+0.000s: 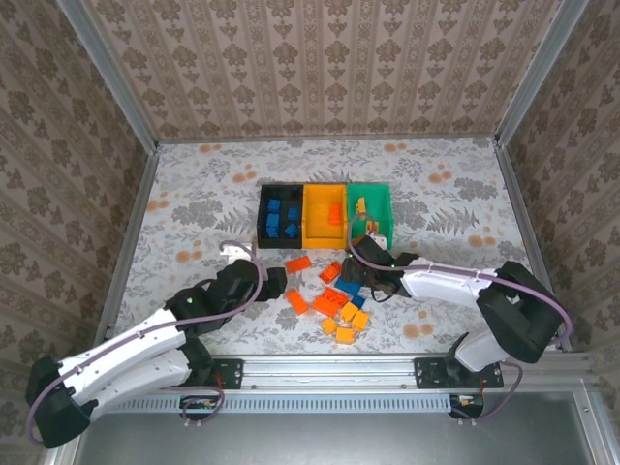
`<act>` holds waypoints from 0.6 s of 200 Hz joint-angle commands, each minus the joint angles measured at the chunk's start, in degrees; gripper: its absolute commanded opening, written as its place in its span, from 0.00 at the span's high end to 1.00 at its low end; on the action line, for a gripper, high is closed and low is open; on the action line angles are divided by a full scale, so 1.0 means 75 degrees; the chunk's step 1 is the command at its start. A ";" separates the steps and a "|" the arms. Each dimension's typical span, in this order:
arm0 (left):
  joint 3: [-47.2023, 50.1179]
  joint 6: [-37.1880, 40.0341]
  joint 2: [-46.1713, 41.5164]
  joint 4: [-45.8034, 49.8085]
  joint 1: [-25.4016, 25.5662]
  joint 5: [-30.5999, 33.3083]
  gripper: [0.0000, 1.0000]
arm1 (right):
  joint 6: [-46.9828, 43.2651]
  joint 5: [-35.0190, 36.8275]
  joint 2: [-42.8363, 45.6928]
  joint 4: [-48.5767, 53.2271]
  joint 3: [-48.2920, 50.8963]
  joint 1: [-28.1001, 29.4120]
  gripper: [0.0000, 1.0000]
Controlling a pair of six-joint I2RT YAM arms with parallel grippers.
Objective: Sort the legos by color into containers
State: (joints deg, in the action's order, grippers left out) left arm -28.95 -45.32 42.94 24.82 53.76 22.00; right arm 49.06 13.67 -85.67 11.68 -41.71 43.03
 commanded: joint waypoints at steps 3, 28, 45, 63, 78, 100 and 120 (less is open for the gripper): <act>0.0220 -0.0516 -0.0335 0.0289 -0.0173 0.0372 0.00 | 0.0360 0.0669 -0.0391 0.0386 -0.0325 0.0039 0.33; 0.0293 -0.0601 -0.0405 0.0347 -0.0323 0.0317 0.00 | 0.0434 0.0634 -0.0715 0.0573 -0.0456 0.0037 0.38; 0.0309 -0.0599 -0.0405 0.0370 -0.0435 0.0226 0.00 | 0.0506 0.0610 -0.0765 0.0720 -0.0428 0.0037 0.44; 0.0333 -0.0590 -0.0416 0.0377 -0.0516 0.0149 0.00 | 0.0637 0.0624 -0.0649 0.0843 -0.0240 0.0020 0.49; 0.0344 -0.0578 -0.0405 0.0385 -0.0599 0.0088 0.00 | 0.0733 0.0638 -0.0424 0.0882 0.0006 -0.0012 0.55; 0.0391 -0.0536 -0.0415 0.0347 -0.0730 -0.0059 0.00 | 0.0638 0.0624 0.0100 0.0948 0.0300 -0.0059 0.62; 0.0449 -0.0485 -0.0424 0.0287 -0.0834 -0.0183 0.00 | 0.0140 0.0512 0.0646 0.1081 0.0287 -0.0079 0.66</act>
State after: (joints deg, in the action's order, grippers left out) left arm -26.61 -48.45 40.42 26.74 48.49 22.06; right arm 52.69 16.99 -85.76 16.45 -40.12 42.87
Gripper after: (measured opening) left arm 0.997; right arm 0.359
